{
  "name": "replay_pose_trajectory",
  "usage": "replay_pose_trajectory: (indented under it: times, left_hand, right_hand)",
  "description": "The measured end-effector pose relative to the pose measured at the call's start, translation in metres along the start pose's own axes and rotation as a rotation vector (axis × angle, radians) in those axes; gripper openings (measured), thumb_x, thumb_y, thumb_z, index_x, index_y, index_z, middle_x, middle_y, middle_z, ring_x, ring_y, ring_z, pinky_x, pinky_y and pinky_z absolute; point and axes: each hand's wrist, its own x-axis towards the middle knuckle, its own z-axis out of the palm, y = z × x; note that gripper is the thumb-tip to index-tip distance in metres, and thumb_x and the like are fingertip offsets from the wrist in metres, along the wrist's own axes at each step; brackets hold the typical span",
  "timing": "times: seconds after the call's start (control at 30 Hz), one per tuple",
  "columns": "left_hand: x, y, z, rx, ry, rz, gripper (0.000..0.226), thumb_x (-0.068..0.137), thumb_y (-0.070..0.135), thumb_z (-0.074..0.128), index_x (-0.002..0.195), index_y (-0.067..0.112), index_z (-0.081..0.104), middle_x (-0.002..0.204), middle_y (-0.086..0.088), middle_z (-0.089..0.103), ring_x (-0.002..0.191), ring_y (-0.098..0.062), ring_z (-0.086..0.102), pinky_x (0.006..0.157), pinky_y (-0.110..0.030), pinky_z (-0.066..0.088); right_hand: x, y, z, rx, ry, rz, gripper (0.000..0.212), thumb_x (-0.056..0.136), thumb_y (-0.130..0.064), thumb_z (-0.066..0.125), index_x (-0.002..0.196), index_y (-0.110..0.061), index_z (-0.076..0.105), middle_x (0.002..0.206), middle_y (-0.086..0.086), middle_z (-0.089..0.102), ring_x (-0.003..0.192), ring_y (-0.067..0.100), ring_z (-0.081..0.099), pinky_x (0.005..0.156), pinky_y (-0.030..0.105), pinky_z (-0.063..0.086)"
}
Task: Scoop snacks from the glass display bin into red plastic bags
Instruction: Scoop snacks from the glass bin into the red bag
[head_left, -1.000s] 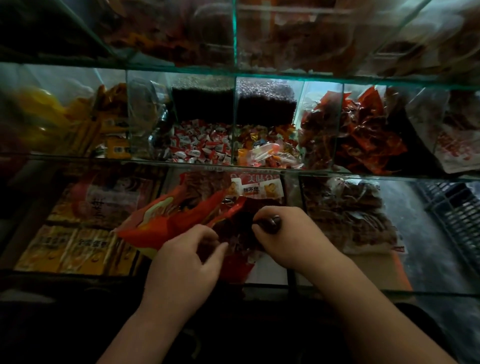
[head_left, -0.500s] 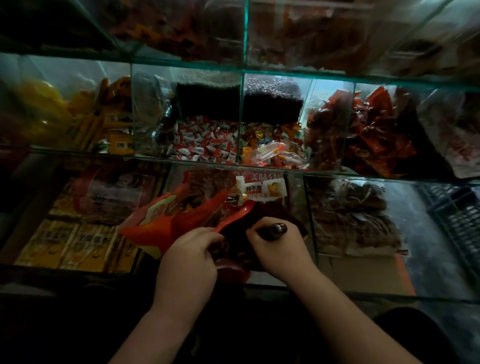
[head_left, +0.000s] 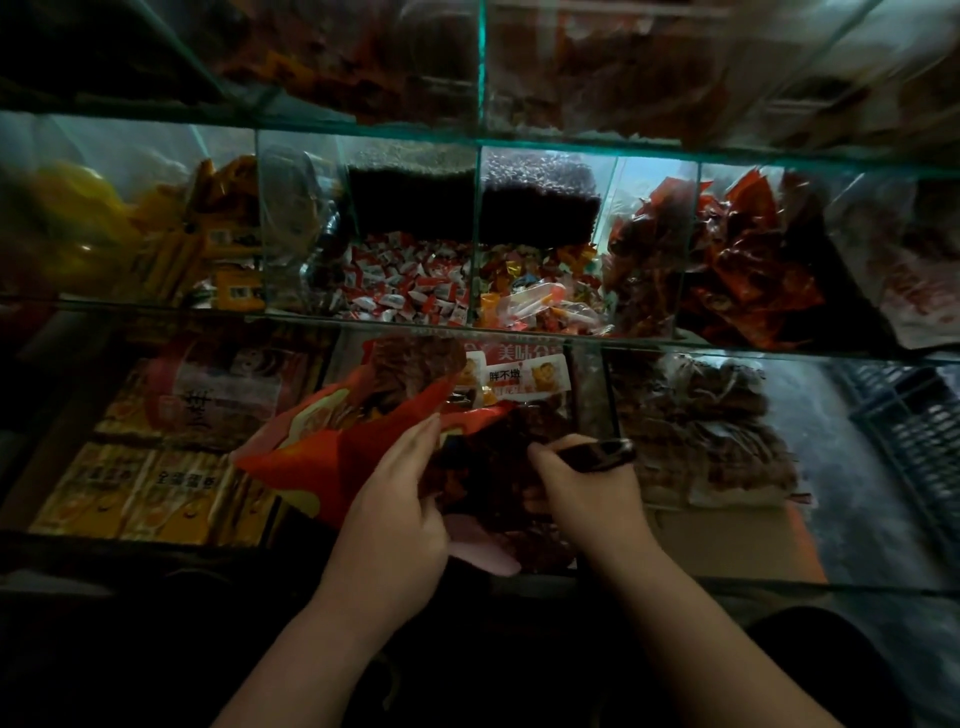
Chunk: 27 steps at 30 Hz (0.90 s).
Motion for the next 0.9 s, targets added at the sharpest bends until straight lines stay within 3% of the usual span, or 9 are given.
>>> replay_pose_trajectory:
  times: [0.07, 0.13, 0.2, 0.33, 0.43, 0.53, 0.67, 0.77, 0.9]
  left_hand:
    - [-0.001, 0.003, 0.003, 0.032, -0.016, 0.012, 0.079, 0.098, 0.000, 0.053, 0.159, 0.042, 0.024, 0.150, 0.040, 0.021, 0.142, 0.015, 0.019, 0.120, -0.021, 0.024]
    - [-0.001, 0.003, 0.004, 0.045, 0.003, 0.016, 0.082, 0.097, 0.003, 0.056, 0.159, 0.043, 0.021, 0.147, 0.042, 0.019, 0.139, 0.018, 0.017, 0.114, -0.014, 0.021]
    - [-0.001, -0.001, 0.001, 0.041, 0.009, 0.008, 0.084, 0.097, 0.006, 0.058, 0.160, 0.044, 0.018, 0.150, 0.041, 0.018, 0.143, 0.013, 0.018, 0.116, -0.017, 0.023]
    - [0.000, -0.005, -0.003, 0.021, -0.017, 0.022, 0.084, 0.097, 0.010, 0.062, 0.159, 0.044, 0.018, 0.151, 0.041, 0.018, 0.147, 0.009, 0.020, 0.122, -0.031, 0.028]
    - [-0.001, -0.004, 0.001, 0.023, -0.024, 0.037, 0.087, 0.095, 0.012, 0.065, 0.160, 0.044, 0.016, 0.155, 0.037, 0.018, 0.147, 0.008, 0.021, 0.122, -0.032, 0.030]
    - [0.000, 0.002, 0.004, 0.085, 0.008, 0.064, 0.088, 0.095, 0.019, 0.068, 0.160, 0.043, 0.014, 0.157, 0.034, 0.018, 0.144, 0.010, 0.021, 0.117, -0.019, 0.026]
    - [-0.003, 0.019, 0.010, 0.185, 0.140, 0.215, 0.075, 0.098, 0.026, 0.065, 0.159, 0.037, 0.023, 0.148, 0.039, 0.020, 0.142, 0.014, 0.019, 0.113, -0.013, 0.021]
    - [-0.004, 0.028, 0.017, 0.190, 0.165, 0.355, 0.061, 0.097, 0.022, 0.064, 0.153, 0.030, 0.040, 0.149, 0.027, 0.035, 0.141, 0.010, 0.029, 0.112, -0.005, 0.021]
    - [0.009, 0.026, 0.035, 0.254, 0.056, 0.277, 0.063, 0.098, 0.034, 0.062, 0.155, 0.029, 0.037, 0.156, 0.018, 0.034, 0.145, 0.002, 0.025, 0.117, -0.017, 0.021]
  right_hand:
    - [-0.005, 0.000, 0.004, -0.034, -0.002, -0.025, 0.018, 0.087, -0.029, 0.075, 0.070, -0.032, 0.075, 0.065, -0.003, 0.074, 0.061, 0.009, 0.073, 0.055, 0.026, 0.057]
    - [-0.007, 0.002, -0.002, 0.106, 0.005, -0.006, 0.017, 0.087, -0.024, 0.077, 0.070, -0.025, 0.076, 0.066, 0.004, 0.075, 0.060, 0.016, 0.076, 0.051, 0.024, 0.056]
    - [-0.011, 0.003, -0.015, 0.243, 0.012, 0.049, 0.014, 0.087, -0.022, 0.077, 0.073, -0.019, 0.077, 0.071, 0.012, 0.077, 0.064, 0.029, 0.077, 0.056, 0.030, 0.058]
    - [-0.017, 0.007, -0.045, 0.353, 0.098, 0.076, 0.015, 0.091, -0.019, 0.075, 0.084, -0.006, 0.073, 0.075, 0.022, 0.075, 0.067, 0.036, 0.077, 0.055, 0.032, 0.059]
    - [-0.021, -0.002, -0.062, 0.473, 0.163, 0.087, 0.018, 0.094, -0.019, 0.071, 0.084, -0.004, 0.066, 0.068, 0.012, 0.074, 0.065, 0.033, 0.077, 0.052, 0.031, 0.059]
    - [-0.026, -0.013, -0.076, 0.521, 0.176, 0.074, 0.020, 0.095, -0.015, 0.069, 0.082, -0.001, 0.064, 0.057, 0.004, 0.071, 0.061, 0.031, 0.076, 0.051, 0.030, 0.060]
    - [-0.036, -0.021, -0.095, 0.538, 0.100, 0.056, 0.012, 0.093, -0.009, 0.067, 0.083, -0.004, 0.064, 0.065, 0.009, 0.073, 0.069, 0.033, 0.077, 0.056, 0.030, 0.061]
    - [-0.043, -0.024, -0.106, 0.528, 0.017, 0.017, 0.015, 0.089, -0.003, 0.066, 0.075, -0.005, 0.071, 0.071, 0.015, 0.074, 0.071, 0.033, 0.077, 0.058, 0.029, 0.061]
    - [-0.054, -0.031, -0.114, 0.544, -0.036, -0.032, 0.023, 0.077, -0.002, 0.068, 0.059, -0.013, 0.076, 0.068, 0.016, 0.074, 0.067, 0.032, 0.077, 0.058, 0.030, 0.062]
